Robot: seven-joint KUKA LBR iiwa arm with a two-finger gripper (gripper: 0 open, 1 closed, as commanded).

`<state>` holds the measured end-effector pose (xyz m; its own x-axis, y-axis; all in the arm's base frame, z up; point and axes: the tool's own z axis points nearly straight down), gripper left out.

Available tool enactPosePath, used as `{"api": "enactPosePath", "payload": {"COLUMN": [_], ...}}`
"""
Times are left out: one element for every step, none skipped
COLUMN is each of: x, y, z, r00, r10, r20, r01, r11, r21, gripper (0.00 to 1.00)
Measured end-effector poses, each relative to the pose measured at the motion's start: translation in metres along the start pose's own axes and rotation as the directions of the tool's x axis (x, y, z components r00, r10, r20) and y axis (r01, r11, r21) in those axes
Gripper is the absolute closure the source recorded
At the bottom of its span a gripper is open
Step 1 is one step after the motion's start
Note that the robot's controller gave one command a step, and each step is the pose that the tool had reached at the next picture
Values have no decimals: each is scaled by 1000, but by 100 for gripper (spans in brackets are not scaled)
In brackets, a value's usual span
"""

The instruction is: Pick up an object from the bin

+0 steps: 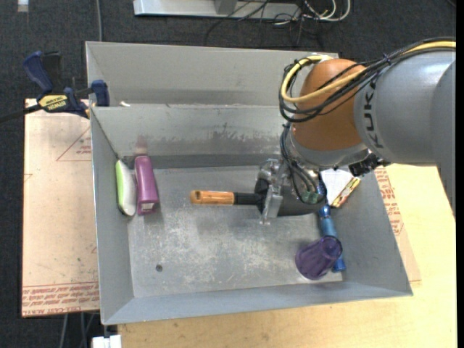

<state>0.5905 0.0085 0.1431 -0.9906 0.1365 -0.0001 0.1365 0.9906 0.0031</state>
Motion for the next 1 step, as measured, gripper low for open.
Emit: {"api": "enactPosePath", "payload": {"x": [0], "y": [0], "z": [-2], "r00": [1000], "r10": [0], "r20": [0], "r01": [0], "r11": [1000], "r21": [0], "gripper": [100]}}
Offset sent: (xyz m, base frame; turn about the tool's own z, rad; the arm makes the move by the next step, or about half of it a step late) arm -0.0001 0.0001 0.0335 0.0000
